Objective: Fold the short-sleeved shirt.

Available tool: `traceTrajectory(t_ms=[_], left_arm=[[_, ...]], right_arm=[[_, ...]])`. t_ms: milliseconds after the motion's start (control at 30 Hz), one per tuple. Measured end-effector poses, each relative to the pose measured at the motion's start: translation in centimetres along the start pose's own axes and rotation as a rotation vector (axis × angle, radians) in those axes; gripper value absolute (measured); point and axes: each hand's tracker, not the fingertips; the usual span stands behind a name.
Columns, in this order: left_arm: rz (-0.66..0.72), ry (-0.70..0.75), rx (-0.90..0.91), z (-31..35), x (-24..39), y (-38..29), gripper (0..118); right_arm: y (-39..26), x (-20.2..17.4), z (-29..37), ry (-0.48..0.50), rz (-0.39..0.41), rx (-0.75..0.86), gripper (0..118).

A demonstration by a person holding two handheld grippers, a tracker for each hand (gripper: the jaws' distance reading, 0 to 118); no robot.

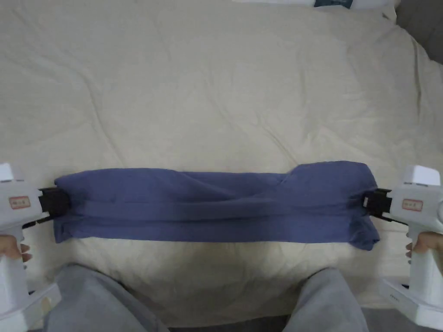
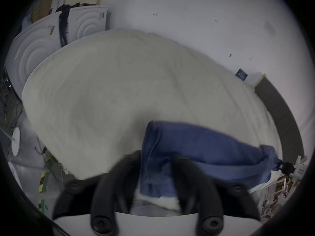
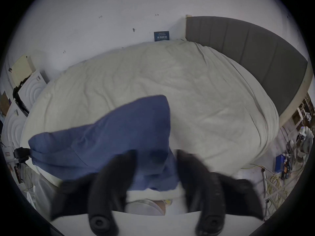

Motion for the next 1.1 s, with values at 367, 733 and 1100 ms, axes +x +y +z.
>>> traceTrajectory(t_ms=[367,733,1100], left_arm=[[-0.168,0.054,0.542,9.1,4.2,3.3,118],[-0.363,0.008,0.804,11.9,10.3,1.3,22],[-0.323,-0.099,0.698,10.9,10.3,2.2,1]], right_arm=[[3.4,-0.9,9.1,-0.018,0.023,0.401,118],[2.2,-7.8,13.4,0.012,0.098,0.721,24],[1.8,-8.6,12.2,0.057,0.083,0.687,1]])
